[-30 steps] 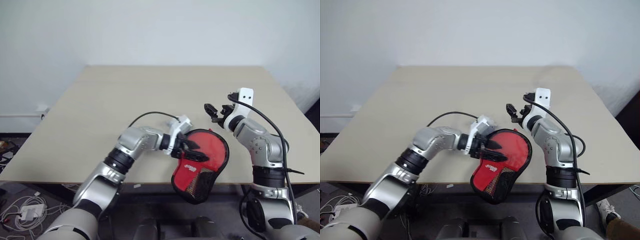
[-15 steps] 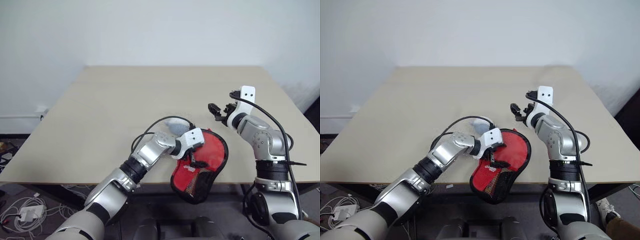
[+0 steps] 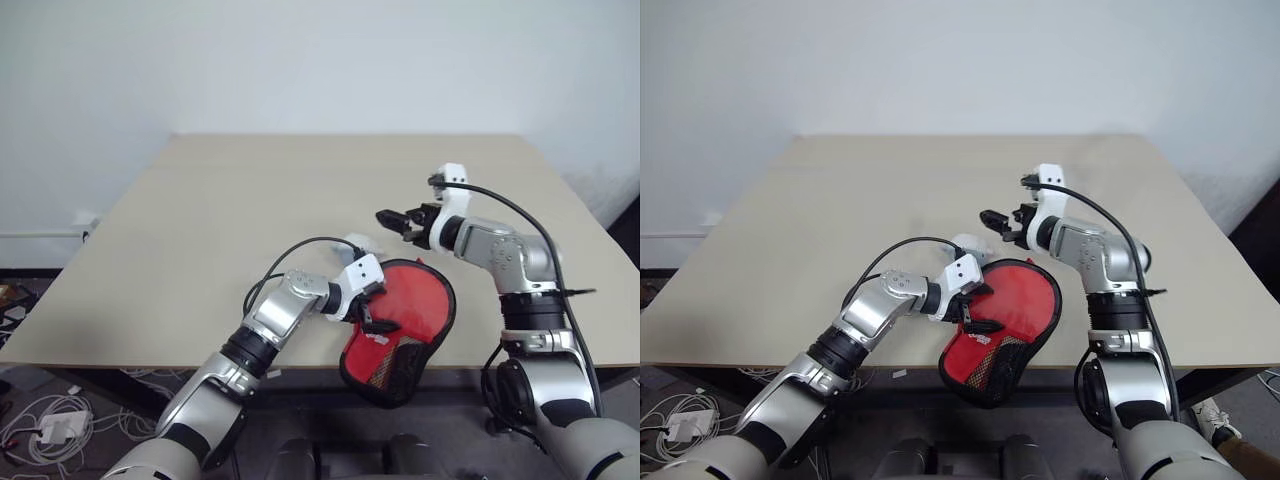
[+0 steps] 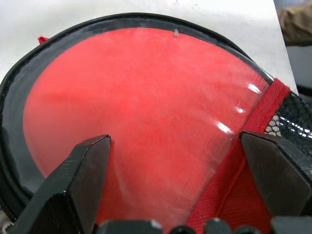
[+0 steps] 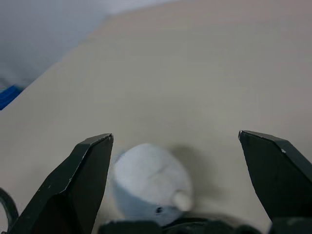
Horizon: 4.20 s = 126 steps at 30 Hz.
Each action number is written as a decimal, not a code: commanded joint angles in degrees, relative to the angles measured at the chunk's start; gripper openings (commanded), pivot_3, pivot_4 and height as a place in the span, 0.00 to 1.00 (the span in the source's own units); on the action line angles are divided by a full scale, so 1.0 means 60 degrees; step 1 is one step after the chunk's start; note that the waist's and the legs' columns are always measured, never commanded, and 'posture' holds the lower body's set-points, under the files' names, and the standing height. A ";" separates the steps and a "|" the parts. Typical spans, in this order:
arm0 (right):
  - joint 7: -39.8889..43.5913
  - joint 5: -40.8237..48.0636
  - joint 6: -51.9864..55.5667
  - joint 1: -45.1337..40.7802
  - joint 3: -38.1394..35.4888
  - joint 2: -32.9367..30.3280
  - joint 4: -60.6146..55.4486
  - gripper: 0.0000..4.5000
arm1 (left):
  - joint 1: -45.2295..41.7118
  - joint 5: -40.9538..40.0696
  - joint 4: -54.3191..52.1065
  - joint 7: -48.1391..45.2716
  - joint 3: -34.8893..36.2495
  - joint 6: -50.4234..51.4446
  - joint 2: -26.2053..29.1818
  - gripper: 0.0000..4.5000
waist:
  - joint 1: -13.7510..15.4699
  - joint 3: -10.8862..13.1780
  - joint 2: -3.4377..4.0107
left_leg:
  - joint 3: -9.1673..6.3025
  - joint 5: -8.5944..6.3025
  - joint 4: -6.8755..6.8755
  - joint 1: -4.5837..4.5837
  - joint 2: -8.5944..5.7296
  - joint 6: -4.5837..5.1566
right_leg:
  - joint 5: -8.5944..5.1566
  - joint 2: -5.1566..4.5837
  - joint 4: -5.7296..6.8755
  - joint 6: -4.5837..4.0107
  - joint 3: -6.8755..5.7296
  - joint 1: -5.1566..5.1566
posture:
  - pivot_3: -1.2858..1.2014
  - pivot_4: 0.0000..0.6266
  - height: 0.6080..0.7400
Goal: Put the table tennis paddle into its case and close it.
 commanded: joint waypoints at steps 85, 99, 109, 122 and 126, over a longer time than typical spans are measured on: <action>0.0183 -0.0640 0.4541 0.8572 -0.3761 -0.4023 -1.0933 0.08 | -0.0088 0.1038 0.1720 -0.0518 -0.0335 0.0399 -0.0838 1.00 | 0.0539 -0.0033 -0.0012 | -0.0014 -0.0021 0.0019 0.0035 -0.0009 0.0018 | -0.0019 0.0000 -0.0123 -0.0020 0.0004 0.0089 | 0.52 0.00 1.00; 0.0086 0.0134 0.4184 1.0929 -0.3403 -0.2710 -1.2419 0.08 | 0.0024 0.0969 0.1621 -0.0488 -0.0257 0.0619 -0.0909 1.00 | 0.0533 -0.0084 -0.0070 | -0.0015 -0.0030 0.0017 0.0041 -0.0009 0.0014 | -0.0021 -0.0001 -0.0141 -0.0022 0.0004 0.0096 | 0.52 0.00 1.00; 0.0377 0.0768 0.3561 1.1954 -0.3081 -0.2381 -1.2937 0.08 | -0.0059 0.0977 0.1737 -0.0625 -0.0314 0.0678 -0.0919 1.00 | 0.0524 -0.0107 -0.0092 | -0.0018 -0.0034 0.0010 0.0044 -0.0008 0.0008 | -0.0022 -0.0001 -0.0142 -0.0023 0.0003 0.0095 | 0.52 0.00 1.00; 0.1939 0.2221 0.1684 1.3662 -0.2304 -0.3068 -1.3130 0.08 | -0.0065 0.1010 0.1794 -0.0635 -0.0353 0.0651 -0.1014 1.00 | 0.0533 -0.0107 -0.0096 | -0.0021 -0.0062 0.0009 0.0042 -0.0008 -0.0031 | -0.0023 -0.0004 -0.0153 -0.0025 0.0002 0.0097 | 0.52 0.00 1.00; 0.2142 0.2225 0.1051 1.4127 -0.1564 -0.3385 -1.3110 0.08 | -0.0025 0.1011 0.1742 -0.0631 -0.0353 0.0682 -0.0996 1.00 | 0.0530 -0.0108 -0.0102 | -0.0021 -0.0070 0.0009 0.0041 -0.0008 -0.0029 | -0.0026 -0.0005 -0.0161 -0.0024 0.0001 0.0100 | 0.52 0.00 1.00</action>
